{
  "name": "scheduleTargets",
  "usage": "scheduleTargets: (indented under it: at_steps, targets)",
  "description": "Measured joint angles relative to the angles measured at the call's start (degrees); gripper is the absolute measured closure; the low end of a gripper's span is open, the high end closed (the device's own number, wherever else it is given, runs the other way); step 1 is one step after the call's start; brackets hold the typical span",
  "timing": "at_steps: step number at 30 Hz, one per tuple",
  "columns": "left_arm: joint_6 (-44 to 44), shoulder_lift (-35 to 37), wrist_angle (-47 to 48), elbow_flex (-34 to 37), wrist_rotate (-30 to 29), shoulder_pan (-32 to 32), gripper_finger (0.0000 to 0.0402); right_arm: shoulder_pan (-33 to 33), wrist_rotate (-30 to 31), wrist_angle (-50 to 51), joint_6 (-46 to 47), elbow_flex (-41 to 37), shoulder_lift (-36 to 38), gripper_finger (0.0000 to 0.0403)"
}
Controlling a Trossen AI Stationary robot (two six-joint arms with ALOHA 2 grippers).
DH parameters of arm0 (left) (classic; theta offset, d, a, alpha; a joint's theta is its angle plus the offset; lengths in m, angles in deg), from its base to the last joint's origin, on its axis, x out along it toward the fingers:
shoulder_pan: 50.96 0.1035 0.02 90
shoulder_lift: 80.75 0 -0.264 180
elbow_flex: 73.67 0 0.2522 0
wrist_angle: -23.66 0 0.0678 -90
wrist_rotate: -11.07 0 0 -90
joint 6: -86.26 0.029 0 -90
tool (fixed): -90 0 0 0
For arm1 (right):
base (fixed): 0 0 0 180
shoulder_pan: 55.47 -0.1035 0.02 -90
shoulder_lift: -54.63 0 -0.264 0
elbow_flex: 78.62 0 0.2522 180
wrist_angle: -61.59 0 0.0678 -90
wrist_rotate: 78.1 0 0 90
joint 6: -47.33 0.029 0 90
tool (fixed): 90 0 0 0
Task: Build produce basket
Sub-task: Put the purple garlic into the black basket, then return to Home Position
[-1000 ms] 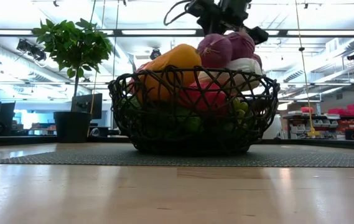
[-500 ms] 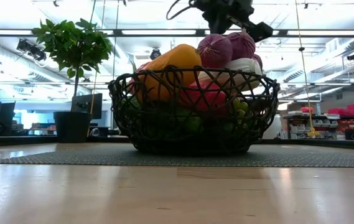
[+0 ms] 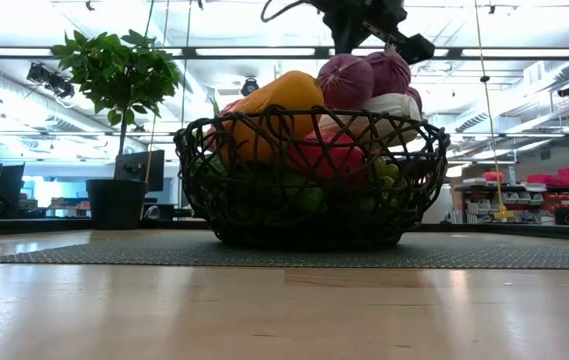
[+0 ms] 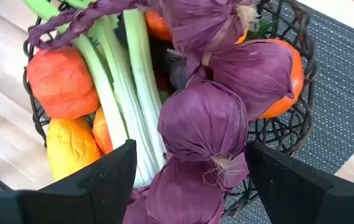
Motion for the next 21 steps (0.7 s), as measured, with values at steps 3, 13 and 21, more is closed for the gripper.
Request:
scheduleTargets:
  at_steps: [3, 13, 21]
  targets:
    - [-0.3, 0.0, 0.0, 0.0, 0.0, 0.0, 0.0008, -0.7, -1.2, -0.4, -0.1, 0.0, 0.0, 0.0101]
    - [-0.3, 0.0, 0.0, 0.0, 0.0, 0.0, 0.0008, -4.1, -2.1, -4.9, 1.3, 0.0, 0.0, 0.0101]
    - [-0.3, 0.0, 1.0, 0.0, 0.0, 0.0, 0.0008, -3.9, -1.9, -2.8, 1.7, 0.1, 0.3, 0.0101]
